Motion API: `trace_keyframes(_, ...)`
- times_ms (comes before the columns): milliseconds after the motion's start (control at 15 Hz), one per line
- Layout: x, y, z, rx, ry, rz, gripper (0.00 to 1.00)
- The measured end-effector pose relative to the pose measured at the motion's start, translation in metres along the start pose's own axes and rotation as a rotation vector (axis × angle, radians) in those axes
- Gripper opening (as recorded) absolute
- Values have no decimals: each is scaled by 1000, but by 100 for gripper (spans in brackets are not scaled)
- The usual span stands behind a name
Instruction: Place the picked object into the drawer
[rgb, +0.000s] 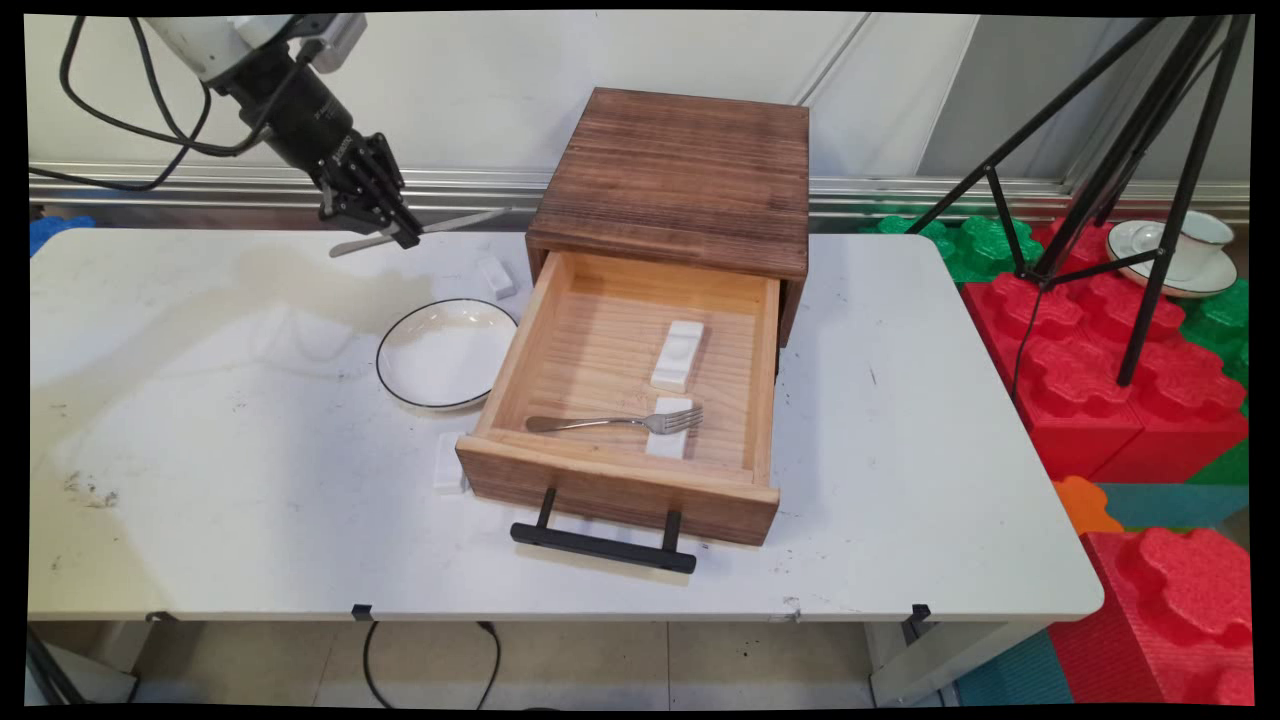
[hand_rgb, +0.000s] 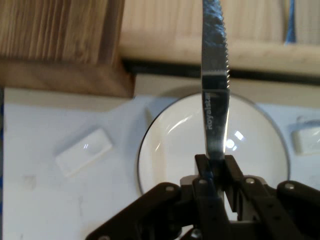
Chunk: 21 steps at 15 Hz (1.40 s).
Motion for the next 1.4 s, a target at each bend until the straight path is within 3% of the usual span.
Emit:
trace_keyframes(667, 65, 40, 4, -38, 106, 34, 0)
trace_keyframes(1400, 137, 68, 61, -19, 119, 67, 0)
